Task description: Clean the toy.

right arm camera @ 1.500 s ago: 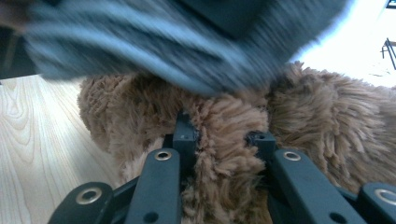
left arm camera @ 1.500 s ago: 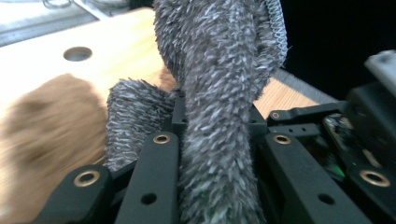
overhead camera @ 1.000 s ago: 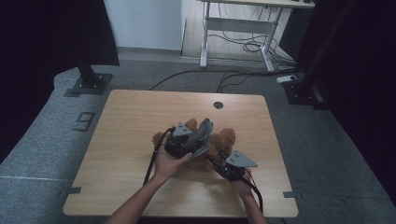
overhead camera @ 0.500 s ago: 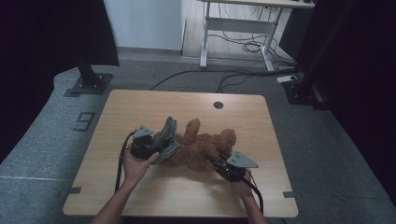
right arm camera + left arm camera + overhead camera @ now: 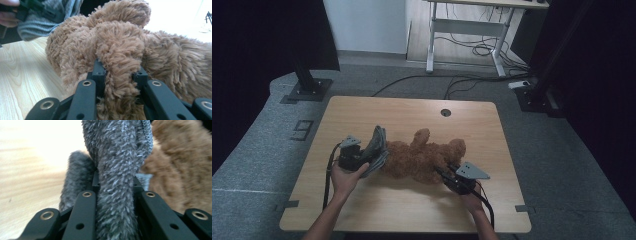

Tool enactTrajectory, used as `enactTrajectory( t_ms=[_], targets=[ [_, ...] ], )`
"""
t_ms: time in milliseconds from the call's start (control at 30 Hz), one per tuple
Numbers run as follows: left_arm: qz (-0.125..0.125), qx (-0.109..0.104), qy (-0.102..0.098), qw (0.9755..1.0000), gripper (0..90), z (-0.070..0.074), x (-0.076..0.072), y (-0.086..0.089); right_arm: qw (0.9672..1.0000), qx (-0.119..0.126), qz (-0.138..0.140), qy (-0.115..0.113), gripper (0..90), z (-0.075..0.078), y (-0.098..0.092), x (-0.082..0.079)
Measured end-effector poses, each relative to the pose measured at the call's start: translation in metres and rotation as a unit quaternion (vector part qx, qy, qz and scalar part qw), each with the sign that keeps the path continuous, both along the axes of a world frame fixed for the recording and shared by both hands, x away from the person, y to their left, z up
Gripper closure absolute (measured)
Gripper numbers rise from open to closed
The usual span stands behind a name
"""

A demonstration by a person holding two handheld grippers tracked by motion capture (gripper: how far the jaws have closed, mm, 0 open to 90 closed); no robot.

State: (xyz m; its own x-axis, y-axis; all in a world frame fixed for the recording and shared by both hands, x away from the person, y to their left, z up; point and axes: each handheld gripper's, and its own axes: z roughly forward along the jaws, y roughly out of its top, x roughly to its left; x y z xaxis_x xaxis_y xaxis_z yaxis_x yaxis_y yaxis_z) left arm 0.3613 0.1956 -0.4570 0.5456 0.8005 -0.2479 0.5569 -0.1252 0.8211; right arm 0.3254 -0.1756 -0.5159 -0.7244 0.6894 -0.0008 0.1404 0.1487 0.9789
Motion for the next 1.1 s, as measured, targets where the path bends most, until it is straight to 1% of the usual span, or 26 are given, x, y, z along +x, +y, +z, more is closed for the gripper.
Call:
enactTrajectory(
  t_ms=[100,200,267,333,400,433,467,533,600,633,667,700,733,767,800,867,900,967,1033,1100],
  targets=[
    [-0.021,-0.01,-0.012,0.9997,74.7,0.014,-0.002,-0.015,1.0,0.0,0.0,0.0,70.8,0.0,0.0,0.0],
    [-0.045,-0.005,-0.023,0.9987,74.7,0.027,-0.001,-0.037,1.0,-0.001,0.001,-0.001,70.7,0.0,0.0,-0.001],
    [-0.064,0.001,-0.028,0.9975,74.7,0.034,0.0,-0.057,1.0,0.0,0.002,0.0,70.7,0.0,0.0,0.0],
    [-0.078,0.007,-0.031,0.9964,74.7,0.04,0.001,-0.075,1.0,0.0,0.003,0.0,70.6,0.0,-0.001,0.0],
    [-0.096,0.016,-0.035,0.9946,74.6,0.046,0.002,-0.095,1.0,-0.001,0.004,0.0,70.5,0.0,-0.001,0.0],
    [-0.105,0.022,-0.038,0.9935,74.6,0.05,0.003,-0.11,1.0,-0.001,0.004,-0.001,70.5,0.0,-0.001,0.0],
    [-0.11,0.028,-0.039,0.9927,74.6,0.053,0.004,-0.119,1.0,-0.001,0.005,-0.001,70.5,0.0,-0.001,0.0],
    [-0.128,0.044,-0.04,0.99,74.5,0.06,0.008,-0.146,1.0,0.0,0.005,-0.001,70.5,0.0,-0.001,0.0],
    [-0.14,0.058,-0.036,0.9878,74.4,0.063,0.011,-0.167,1.0,-0.001,0.005,-0.002,70.4,0.0,-0.001,0.0],
    [-0.146,0.071,-0.032,0.9863,74.4,0.063,0.014,-0.181,1.0,-0.001,0.006,-0.002,70.4,0.0,-0.001,0.0],
    [-0.147,0.078,-0.028,0.9857,74.3,0.061,0.016,-0.189,1.0,-0.002,0.006,-0.003,70.4,0.0,0.0,-0.001],
    [-0.149,0.079,-0.019,0.9855,74.3,0.059,0.019,-0.195,1.0,-0.004,0.007,-0.004,70.4,0.0,-0.001,-0.001],
    [-0.151,0.081,-0.011,0.9851,74.3,0.056,0.022,-0.198,1.0,-0.004,0.007,-0.003,70.4,0.0,-0.001,-0.001],
    [-0.154,0.088,0.0,0.9842,74.3,0.051,0.024,-0.202,1.0,-0.004,0.008,-0.003,70.4,0.0,-0.001,-0.001],
    [-0.155,0.093,0.006,0.9836,74.2,0.046,0.026,-0.203,0.9999,-0.006,0.008,-0.002,70.4,-0.001,-0.001,-0.001],
    [-0.155,0.09,0.016,0.9837,74.1,0.038,0.027,-0.201,0.9999,-0.006,0.008,-0.003,70.4,-0.001,-0.001,-0.001],
    [-0.152,0.082,0.019,0.9847,74.1,0.034,0.028,-0.196,0.9999,-0.009,0.008,-0.001,70.4,-0.001,-0.001,-0.001],
    [-0.148,0.071,0.023,0.9861,74.1,0.033,0.028,-0.187,0.9999,-0.012,0.008,0.0,70.4,-0.003,0.0,-0.001],
    [-0.14,0.069,0.02,0.9875,74.1,0.035,0.028,-0.178,0.9999,-0.011,0.007,0.0,70.5,-0.003,0.001,-0.001],
    [-0.131,0.075,0.014,0.9884,74.1,0.036,0.027,-0.167,0.9999,-0.011,0.005,0.001,70.5,-0.003,0.001,-0.001]
  ],
)
